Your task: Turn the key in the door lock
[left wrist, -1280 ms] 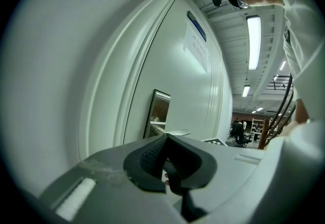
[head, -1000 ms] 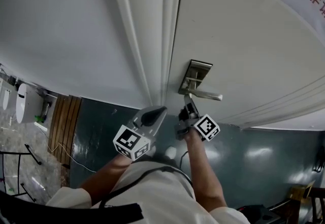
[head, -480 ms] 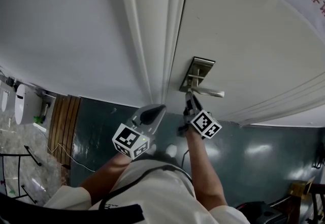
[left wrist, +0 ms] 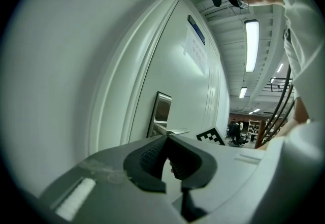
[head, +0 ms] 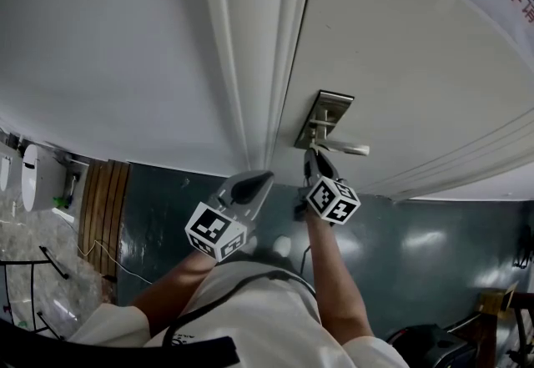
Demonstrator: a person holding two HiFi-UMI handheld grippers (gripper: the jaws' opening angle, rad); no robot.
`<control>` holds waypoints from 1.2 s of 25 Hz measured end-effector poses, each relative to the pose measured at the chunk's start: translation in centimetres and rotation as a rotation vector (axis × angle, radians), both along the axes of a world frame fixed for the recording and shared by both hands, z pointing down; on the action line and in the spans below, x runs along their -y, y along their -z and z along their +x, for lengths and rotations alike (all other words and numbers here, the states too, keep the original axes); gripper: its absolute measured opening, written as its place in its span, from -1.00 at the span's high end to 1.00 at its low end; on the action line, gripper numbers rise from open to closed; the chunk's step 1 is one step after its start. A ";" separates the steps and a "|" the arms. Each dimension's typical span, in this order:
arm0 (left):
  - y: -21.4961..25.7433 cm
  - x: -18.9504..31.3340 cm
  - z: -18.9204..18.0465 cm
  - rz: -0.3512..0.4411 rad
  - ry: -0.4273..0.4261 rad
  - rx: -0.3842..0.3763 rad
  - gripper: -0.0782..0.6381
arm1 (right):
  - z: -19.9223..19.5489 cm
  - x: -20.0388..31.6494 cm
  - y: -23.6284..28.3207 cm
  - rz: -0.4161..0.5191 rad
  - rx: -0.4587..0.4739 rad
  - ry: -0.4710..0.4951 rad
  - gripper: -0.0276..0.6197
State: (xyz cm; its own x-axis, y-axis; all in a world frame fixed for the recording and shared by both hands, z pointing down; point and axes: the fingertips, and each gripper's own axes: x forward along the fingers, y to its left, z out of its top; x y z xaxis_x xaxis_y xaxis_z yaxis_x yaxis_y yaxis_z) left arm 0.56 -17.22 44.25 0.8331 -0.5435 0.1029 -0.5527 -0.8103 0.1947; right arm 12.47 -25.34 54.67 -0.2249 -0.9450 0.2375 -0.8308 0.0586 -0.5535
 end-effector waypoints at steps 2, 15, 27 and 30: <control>0.1 0.0 -0.1 -0.001 -0.003 -0.005 0.77 | -0.1 0.0 0.0 -0.003 -0.047 0.004 0.77; 0.2 0.2 -0.3 0.000 -0.025 -0.015 0.77 | -0.3 -0.1 -0.2 -0.064 -0.478 0.038 0.75; 0.1 0.1 -0.5 -0.002 -0.037 -0.018 0.77 | -0.8 0.1 0.2 -0.067 -0.801 0.098 0.71; 0.1 0.0 -0.5 -0.001 -0.038 -0.018 0.77 | -1.0 0.2 0.0 -0.066 -0.871 0.116 0.71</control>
